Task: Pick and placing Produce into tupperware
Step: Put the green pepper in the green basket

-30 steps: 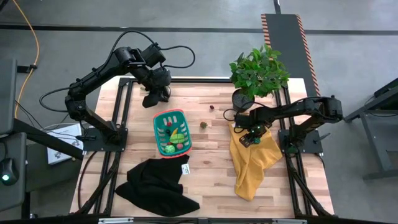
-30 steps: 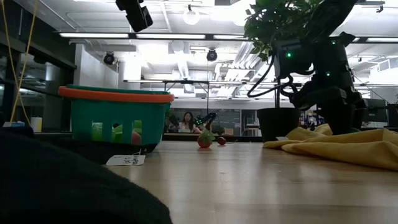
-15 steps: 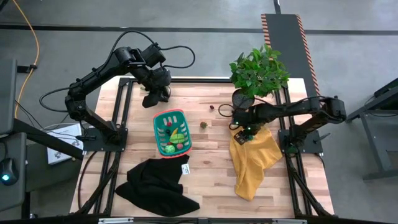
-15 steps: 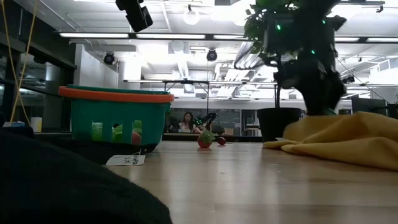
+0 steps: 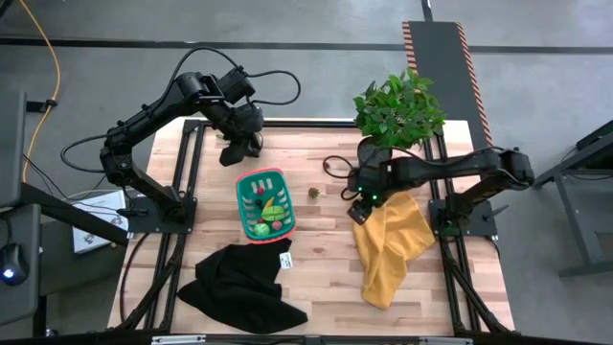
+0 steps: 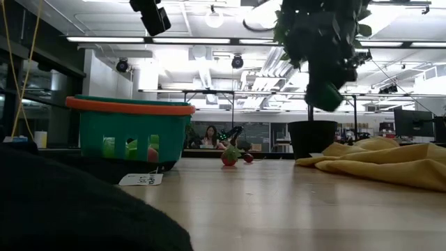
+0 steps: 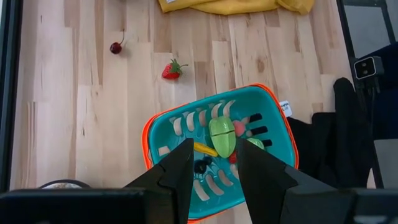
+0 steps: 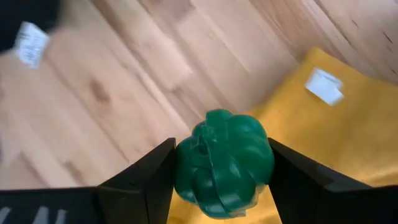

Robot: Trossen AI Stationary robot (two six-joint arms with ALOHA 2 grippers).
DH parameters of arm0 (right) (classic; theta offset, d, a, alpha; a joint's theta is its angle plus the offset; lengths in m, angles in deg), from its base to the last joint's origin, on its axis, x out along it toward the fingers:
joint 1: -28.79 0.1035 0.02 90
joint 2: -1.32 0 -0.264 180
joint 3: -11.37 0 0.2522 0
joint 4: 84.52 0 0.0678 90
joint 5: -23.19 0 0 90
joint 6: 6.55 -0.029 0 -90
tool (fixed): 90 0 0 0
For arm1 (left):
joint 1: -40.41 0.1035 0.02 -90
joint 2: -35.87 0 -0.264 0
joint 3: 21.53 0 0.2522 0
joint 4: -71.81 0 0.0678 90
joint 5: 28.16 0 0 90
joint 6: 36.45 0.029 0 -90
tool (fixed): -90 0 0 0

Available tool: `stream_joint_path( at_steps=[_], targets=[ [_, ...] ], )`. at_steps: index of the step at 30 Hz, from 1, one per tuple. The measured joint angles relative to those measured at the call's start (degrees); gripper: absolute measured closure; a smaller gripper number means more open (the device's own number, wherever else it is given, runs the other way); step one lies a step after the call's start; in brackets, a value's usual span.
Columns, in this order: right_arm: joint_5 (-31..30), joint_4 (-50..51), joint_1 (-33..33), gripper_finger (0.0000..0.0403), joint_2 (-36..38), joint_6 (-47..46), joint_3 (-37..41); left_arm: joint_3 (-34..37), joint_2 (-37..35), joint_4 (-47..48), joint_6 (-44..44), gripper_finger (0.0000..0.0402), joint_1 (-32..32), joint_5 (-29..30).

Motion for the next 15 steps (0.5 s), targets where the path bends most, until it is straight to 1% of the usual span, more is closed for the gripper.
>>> stream_joint_path(
  at_steps=[5, 11, 15],
  targets=[
    [0.0, -4.6, 1.7, 0.0201, 0.0, 0.3, -1.4, 0.0, 0.0, -0.2, -1.1, 0.0291, 0.0, 0.0],
    [0.5, -12.4, 3.4, 0.0201, 0.0, 5.0, -1.5, 0.0, 0.0, -0.3, -1.2, 0.0291, 0.0, 0.0],
    [0.6, -17.4, 3.9, 0.0201, 0.0, 5.6, -1.5, 0.0, 0.0, -1.1, -4.2, 0.0291, 0.0, 0.0]
  ],
)
